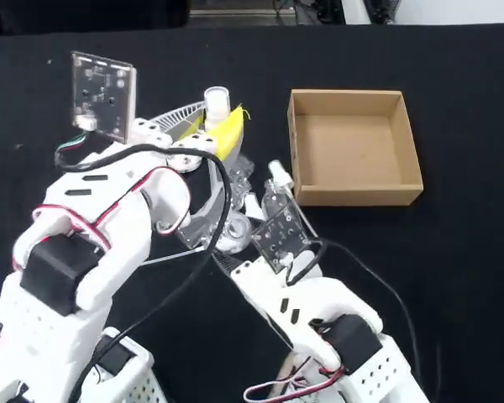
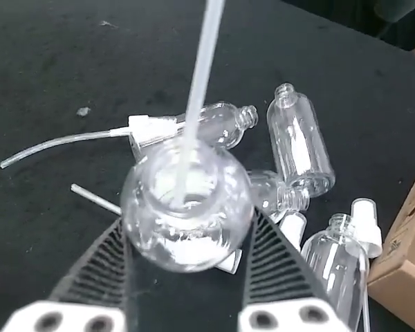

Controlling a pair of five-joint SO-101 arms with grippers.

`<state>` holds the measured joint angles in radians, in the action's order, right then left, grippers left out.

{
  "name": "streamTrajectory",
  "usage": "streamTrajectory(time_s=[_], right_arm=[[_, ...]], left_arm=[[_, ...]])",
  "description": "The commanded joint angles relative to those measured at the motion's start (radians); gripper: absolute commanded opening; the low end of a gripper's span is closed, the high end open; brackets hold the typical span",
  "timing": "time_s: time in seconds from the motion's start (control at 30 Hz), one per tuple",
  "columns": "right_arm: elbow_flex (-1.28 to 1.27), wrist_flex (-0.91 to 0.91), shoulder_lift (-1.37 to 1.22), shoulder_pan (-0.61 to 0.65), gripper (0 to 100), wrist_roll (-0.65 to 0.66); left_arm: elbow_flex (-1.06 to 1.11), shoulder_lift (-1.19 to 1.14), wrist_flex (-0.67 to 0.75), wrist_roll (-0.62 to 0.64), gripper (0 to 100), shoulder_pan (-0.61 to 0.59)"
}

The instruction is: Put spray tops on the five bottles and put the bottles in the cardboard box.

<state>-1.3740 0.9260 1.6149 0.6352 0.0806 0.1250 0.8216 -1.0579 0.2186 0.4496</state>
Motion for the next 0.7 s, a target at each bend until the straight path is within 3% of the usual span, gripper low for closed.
streamTrajectory(time_s=[0.0, 0.37, 0.67], right_arm=[[0.073, 0.003, 0.022, 0.005, 1.1, 0.006], [0.163, 0.061, -0.068, 0.003, 1.1, 0.008], [0.200, 0.060, -0.154, 0.006, 1.1, 0.006]], left_arm=[[0.033, 0.008, 0.043, -0.064, 3, -0.007], [0.044, 0.063, -0.037, -0.071, 3, 0.059], [0.234, 0.172, 0.043, -0.071, 3, 0.070]])
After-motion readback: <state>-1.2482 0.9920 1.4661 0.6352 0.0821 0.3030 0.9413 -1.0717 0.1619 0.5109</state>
